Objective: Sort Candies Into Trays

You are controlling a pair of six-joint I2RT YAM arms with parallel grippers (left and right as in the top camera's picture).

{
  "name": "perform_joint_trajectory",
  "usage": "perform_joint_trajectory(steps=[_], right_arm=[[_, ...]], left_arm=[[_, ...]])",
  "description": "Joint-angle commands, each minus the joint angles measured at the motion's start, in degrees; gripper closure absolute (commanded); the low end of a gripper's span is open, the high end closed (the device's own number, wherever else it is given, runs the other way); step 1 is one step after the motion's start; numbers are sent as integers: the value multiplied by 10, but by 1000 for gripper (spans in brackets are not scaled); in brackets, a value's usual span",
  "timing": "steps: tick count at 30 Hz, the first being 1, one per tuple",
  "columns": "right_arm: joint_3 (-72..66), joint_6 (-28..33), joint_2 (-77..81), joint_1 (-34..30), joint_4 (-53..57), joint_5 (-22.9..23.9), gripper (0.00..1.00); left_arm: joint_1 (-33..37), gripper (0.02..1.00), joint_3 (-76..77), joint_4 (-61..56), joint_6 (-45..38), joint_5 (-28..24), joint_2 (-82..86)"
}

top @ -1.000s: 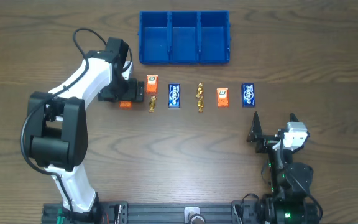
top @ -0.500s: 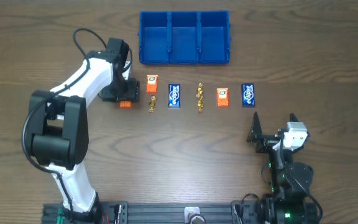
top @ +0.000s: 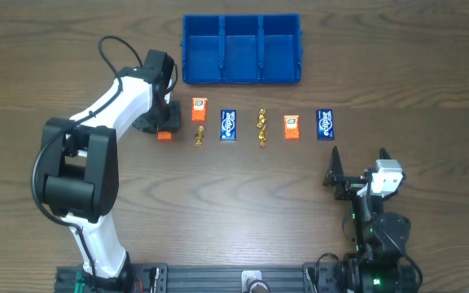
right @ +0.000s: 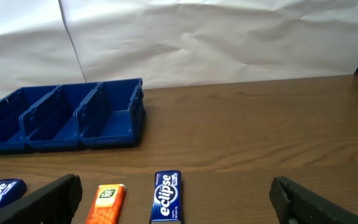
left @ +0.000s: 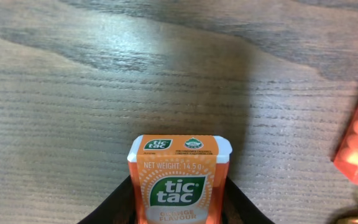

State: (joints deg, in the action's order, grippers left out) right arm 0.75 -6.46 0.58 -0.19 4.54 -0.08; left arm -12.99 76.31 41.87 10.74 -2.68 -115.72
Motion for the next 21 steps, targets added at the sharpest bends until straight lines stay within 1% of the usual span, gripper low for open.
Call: perform_joint_trajectory(steps=[1, 4, 5, 9, 11, 16, 21], right_arm=[[-3, 5, -4, 2, 1, -1, 1], [-3, 5, -4, 2, 1, -1, 1], [-3, 5, -4, 2, 1, 0, 1], [-3, 5, -4, 2, 1, 0, 1], [-3, 5, -4, 2, 1, 0, 1], [-3, 5, -4, 2, 1, -1, 1], [-3, 5, -4, 2, 1, -1, 1]], left_arm=[[-8, 750, 9, 11, 52, 18, 5], [-22, 752, 53, 25, 91, 36, 65], [-37, 757, 113, 36, 106, 58, 96], [-72, 761, 278, 63, 113, 132, 86], [-82, 757, 355, 67, 105, 148, 57], [-83, 746, 503, 94, 102, 146, -54], [-83, 750, 534, 97, 98, 131, -129]])
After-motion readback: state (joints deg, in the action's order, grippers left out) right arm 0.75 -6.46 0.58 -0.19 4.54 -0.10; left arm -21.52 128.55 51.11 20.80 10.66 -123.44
